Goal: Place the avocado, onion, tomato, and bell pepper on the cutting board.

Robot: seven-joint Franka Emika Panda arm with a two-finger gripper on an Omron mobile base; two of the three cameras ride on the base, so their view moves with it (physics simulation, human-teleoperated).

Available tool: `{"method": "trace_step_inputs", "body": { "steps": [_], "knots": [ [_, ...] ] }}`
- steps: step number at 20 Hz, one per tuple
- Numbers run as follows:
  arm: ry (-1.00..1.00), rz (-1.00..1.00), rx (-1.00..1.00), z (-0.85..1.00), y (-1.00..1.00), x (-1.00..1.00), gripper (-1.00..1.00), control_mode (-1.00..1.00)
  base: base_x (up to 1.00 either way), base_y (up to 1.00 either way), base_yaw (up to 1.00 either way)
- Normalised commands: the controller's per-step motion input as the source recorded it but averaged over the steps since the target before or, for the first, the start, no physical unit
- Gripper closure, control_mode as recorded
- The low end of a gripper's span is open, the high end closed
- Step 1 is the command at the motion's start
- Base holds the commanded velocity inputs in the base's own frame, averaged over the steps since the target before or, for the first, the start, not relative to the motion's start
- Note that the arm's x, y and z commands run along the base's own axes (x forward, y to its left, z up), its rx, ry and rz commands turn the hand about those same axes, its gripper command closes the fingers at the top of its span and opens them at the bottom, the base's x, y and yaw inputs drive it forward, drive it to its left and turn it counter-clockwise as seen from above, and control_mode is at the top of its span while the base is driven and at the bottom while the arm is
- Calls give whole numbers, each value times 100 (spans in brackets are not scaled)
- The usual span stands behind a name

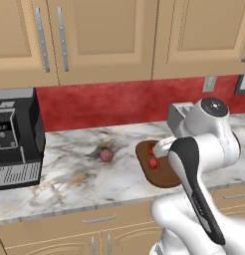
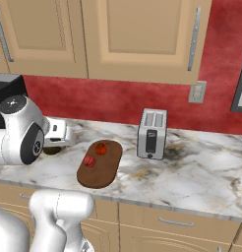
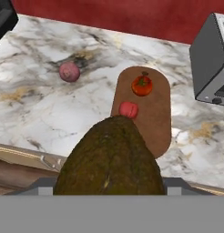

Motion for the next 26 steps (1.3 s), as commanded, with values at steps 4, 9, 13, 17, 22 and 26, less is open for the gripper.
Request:
{"method": "trace_step_inputs", "body": {
  "steps": [4,9,13,17,22,26],
  "knots": [
    [0,0,0,0,-50,14,100,-100,0,0,0],
    [0,0,0,-2,-49,19,100,-100,0,0,0],
    [0,0,0,0,-33,25,100,-100,0,0,0],
    [0,0,0,0,-40,23,100,-100,0,0,0],
    [0,0,0,-9,-34,20,100,-100,0,0,0],
    [3,0,0,-27,-17,43,100,-100,0,0,0]
  ]
}}
